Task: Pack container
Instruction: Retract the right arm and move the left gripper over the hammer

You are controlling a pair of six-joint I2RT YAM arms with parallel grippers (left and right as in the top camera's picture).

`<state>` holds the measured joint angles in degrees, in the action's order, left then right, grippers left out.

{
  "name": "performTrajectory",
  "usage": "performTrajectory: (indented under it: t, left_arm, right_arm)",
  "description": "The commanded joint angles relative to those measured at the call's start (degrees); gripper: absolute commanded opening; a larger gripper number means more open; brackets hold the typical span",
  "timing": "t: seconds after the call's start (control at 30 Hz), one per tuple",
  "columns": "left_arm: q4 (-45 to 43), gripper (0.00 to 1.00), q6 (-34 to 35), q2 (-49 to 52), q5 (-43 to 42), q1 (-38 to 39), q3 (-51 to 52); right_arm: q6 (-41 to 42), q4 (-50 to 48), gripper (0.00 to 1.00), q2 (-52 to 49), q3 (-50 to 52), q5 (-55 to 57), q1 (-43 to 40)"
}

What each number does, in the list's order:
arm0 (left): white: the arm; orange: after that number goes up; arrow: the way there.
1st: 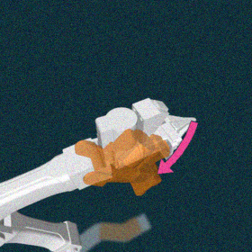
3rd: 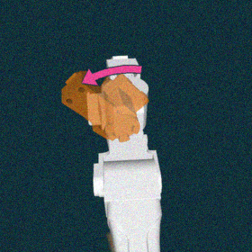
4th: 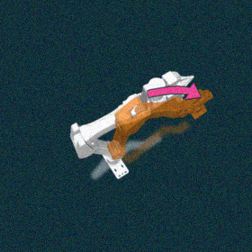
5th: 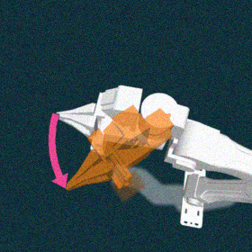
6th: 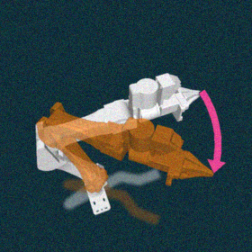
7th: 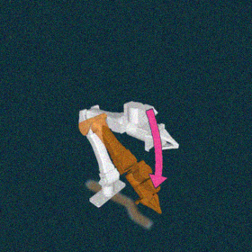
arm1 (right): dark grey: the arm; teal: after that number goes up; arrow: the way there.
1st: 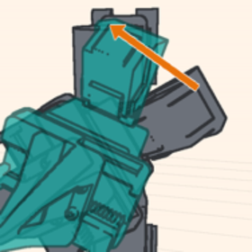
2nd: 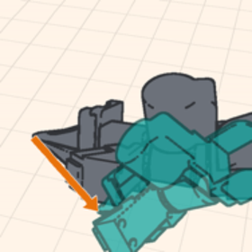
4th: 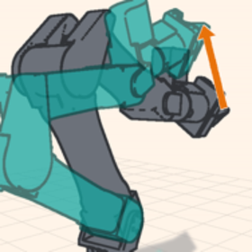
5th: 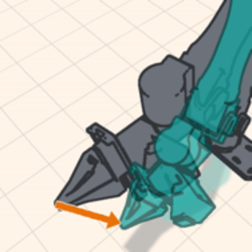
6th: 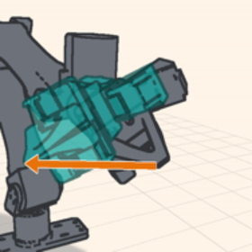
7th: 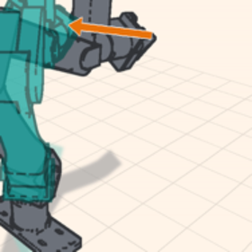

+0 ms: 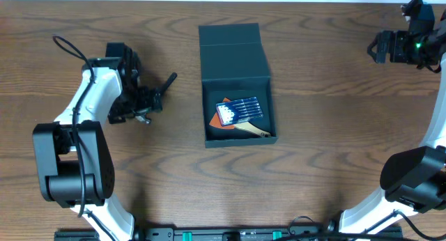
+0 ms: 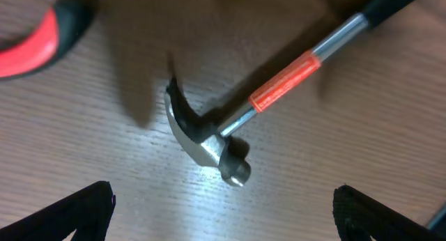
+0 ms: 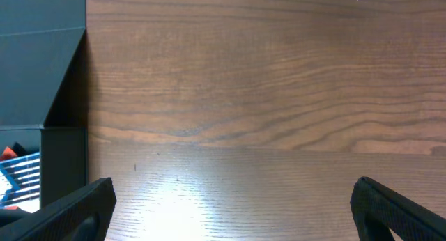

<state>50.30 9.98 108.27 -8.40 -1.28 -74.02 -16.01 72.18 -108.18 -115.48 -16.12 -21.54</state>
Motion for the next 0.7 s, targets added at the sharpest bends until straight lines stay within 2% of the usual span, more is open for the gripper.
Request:
performTrajectory:
  t: [0.0,0.67]
  left_arm:
    - [-1.0,0.99,-1.2,0.1,-0.2,0.1,2.1]
    - [-7.2,0.99,3.5,0.1,2.0,0.1,4.1]
  right_arm:
    - [0.1,0.1,0.99,-0.5,0.2,-0.9,0.5]
    - [0.1,0.5,0.99,-0.5,0.2,-0.9,0.6]
